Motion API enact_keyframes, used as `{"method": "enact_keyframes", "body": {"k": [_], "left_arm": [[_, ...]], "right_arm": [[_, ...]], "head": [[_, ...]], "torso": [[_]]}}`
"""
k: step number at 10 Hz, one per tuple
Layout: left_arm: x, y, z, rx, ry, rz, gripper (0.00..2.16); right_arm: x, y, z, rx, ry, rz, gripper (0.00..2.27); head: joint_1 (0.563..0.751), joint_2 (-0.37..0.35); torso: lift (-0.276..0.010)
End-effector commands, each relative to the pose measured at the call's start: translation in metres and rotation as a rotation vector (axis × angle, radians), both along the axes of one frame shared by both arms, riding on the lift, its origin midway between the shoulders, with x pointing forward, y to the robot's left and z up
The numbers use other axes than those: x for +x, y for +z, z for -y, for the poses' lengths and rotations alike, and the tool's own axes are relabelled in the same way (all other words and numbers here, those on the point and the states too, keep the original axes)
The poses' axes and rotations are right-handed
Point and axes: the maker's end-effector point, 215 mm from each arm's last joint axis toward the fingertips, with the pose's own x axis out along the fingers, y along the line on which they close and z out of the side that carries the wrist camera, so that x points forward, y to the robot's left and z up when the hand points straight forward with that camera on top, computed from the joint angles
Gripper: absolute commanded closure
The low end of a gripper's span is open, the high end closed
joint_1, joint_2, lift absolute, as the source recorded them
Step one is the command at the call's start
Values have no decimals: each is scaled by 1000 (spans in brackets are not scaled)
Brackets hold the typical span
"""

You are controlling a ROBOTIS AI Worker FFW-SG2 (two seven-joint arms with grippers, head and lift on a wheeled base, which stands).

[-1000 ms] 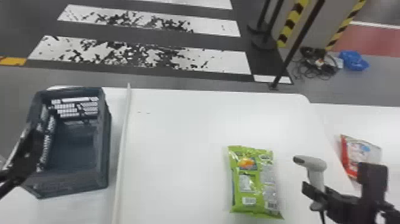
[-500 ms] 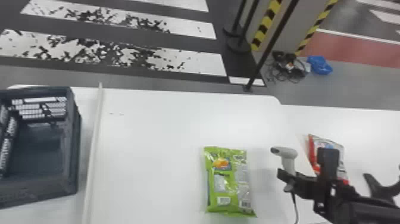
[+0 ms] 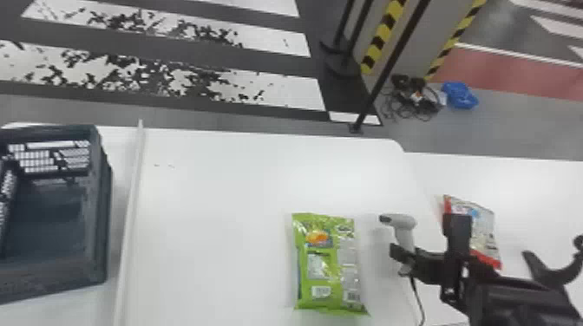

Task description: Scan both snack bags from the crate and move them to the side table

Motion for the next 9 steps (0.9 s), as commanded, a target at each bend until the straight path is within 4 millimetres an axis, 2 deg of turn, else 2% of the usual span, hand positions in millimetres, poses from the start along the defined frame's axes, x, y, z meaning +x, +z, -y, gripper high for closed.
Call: {"method": "enact_keyframes", "body": {"k": [1,3,4,5,6,7,8,9], "left_arm": [[-1,-1,0,0,0,-3,70],[-1,1,1,2,-5,3,70],[-1,1,1,2,-5,3,70],[-1,1,1,2,-5,3,70],[-1,0,2,1,-7,0,70],[-1,2,1,3,-6,5,70],[-1,1,1,3,-6,2,70],[-1,1,1,3,-6,2,70]], "right_arm": [[2,-8,-2,-1,14,-6,2169],[4,-12,-11,-2,39,-5,1983],[4,-12,-14,9,47,-5,1463],[3,-13,-17,18,56,-5,650],[1,-14,-16,12,58,-9,252],[-1,-15,-15,11,56,-9,39],[-1,-9,-12,6,51,7,46],[-3,5,-7,-3,45,39,36]], "head": [[695,-263],[695,-256],[695,-251],[695,-244],[695,-240],[695,-239],[695,-241],[695,-244]], "torso": [[-29],[-29],[-29],[-29],[-29],[-29],[-29],[-29]]}}
